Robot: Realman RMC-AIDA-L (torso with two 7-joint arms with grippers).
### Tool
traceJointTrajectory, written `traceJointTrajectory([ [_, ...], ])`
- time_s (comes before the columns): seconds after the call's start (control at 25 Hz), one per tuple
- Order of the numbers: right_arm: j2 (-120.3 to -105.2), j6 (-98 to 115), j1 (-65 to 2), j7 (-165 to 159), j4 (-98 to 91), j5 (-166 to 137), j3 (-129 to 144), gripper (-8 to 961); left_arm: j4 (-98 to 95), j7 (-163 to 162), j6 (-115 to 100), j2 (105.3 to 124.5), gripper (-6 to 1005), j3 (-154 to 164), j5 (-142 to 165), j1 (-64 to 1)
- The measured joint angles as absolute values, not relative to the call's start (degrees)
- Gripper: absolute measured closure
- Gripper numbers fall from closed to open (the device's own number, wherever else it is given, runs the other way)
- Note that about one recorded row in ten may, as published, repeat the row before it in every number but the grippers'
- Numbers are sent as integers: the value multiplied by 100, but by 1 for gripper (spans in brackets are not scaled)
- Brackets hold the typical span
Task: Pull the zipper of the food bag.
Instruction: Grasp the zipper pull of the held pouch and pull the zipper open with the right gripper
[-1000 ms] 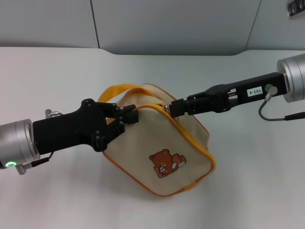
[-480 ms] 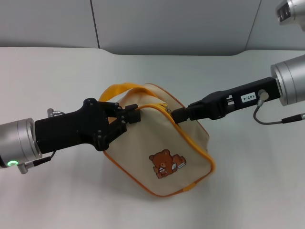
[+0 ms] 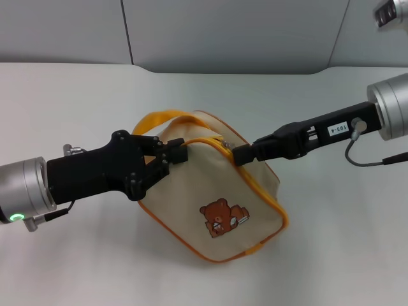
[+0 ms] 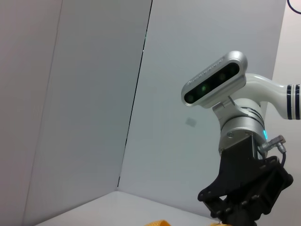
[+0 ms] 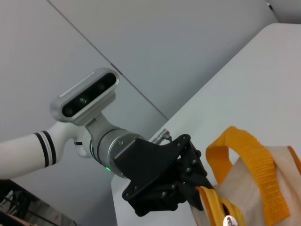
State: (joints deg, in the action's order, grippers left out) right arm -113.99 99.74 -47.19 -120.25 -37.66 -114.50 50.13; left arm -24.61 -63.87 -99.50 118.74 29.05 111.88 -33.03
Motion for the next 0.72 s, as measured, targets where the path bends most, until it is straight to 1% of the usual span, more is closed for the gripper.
traceJointTrajectory([
  [0.24,-11395,9981,-4677,-12284,-3942,-11434,4880,954,-2454,-6389,-9930,11874,940,2896,11188,-3305],
  [0.44,-11290,9979,-4676,-12291,-3848,-11412,4428,951,-2451,-6389,-9920,11874,940,2915,11188,-3305],
  [0.64,-11258,9923,-4775,-12140,-3626,-11458,4548,937,-2452,-6366,-9917,11874,940,2918,11188,-3305],
  [0.72,-11251,9863,-4850,-12035,-3492,-11489,4654,876,-2452,-6361,-9916,11874,940,2918,11188,-3304],
])
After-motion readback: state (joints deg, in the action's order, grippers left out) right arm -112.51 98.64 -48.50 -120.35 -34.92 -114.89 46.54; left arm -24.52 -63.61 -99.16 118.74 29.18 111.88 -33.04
